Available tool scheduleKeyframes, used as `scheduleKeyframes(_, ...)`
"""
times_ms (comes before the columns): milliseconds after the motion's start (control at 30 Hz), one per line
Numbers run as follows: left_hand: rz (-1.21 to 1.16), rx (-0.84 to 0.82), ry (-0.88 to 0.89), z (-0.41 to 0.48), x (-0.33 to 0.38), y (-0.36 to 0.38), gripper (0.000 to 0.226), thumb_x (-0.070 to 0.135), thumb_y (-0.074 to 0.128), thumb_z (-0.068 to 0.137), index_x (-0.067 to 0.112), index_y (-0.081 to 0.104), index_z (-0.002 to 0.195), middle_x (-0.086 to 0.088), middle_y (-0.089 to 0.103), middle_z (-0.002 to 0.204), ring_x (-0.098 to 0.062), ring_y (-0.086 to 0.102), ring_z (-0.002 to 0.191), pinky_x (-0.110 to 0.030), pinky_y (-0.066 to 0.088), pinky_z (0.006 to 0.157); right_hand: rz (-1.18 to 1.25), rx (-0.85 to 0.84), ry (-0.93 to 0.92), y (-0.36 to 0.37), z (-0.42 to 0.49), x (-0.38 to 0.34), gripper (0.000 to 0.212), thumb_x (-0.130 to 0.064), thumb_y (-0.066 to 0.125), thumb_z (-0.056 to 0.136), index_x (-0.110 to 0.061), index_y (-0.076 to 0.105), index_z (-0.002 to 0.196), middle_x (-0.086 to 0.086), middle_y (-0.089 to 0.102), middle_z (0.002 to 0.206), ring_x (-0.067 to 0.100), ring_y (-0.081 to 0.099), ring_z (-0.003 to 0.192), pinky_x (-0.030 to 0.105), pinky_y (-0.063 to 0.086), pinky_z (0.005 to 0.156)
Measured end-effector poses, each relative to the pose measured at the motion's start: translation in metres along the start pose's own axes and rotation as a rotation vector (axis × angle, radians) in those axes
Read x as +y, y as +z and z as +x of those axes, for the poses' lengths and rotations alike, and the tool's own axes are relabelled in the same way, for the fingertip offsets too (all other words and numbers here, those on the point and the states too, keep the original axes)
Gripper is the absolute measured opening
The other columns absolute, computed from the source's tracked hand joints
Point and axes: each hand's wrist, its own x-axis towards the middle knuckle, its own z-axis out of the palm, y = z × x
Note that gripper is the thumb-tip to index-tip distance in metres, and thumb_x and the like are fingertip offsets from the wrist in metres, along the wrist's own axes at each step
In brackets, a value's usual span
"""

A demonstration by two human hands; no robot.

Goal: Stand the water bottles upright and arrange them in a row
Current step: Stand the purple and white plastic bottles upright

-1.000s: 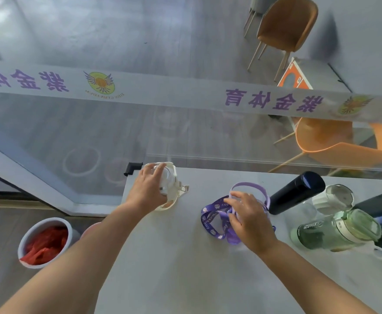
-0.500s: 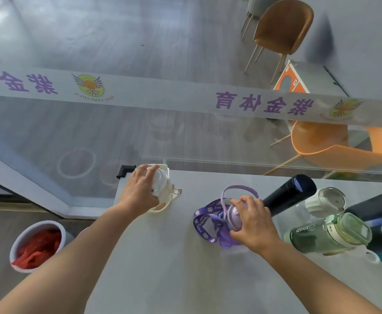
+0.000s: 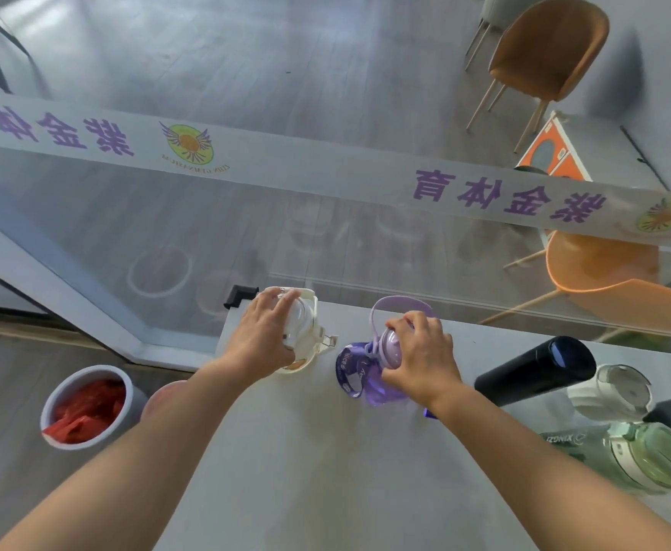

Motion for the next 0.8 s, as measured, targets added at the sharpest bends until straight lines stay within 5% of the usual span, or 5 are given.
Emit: scheduleKeyframes(800,0.009,-0.008,0.013,0.005,-0.001,-0.001,0.090,0.011,0.074,0.063,0.030,0.026,0.136,0.000,0.025,0.142,-0.025,0.026,0.129,-0.034,0.031,0.104,-0.005,0.023,-0.018,0.011,0.025,-0.020,0.066,-0.035,0.069,0.065,-0.024,0.043,0.125,0.003,0.041,0.125,0.027,0.038,0.110,0.037,0.038,0.088)
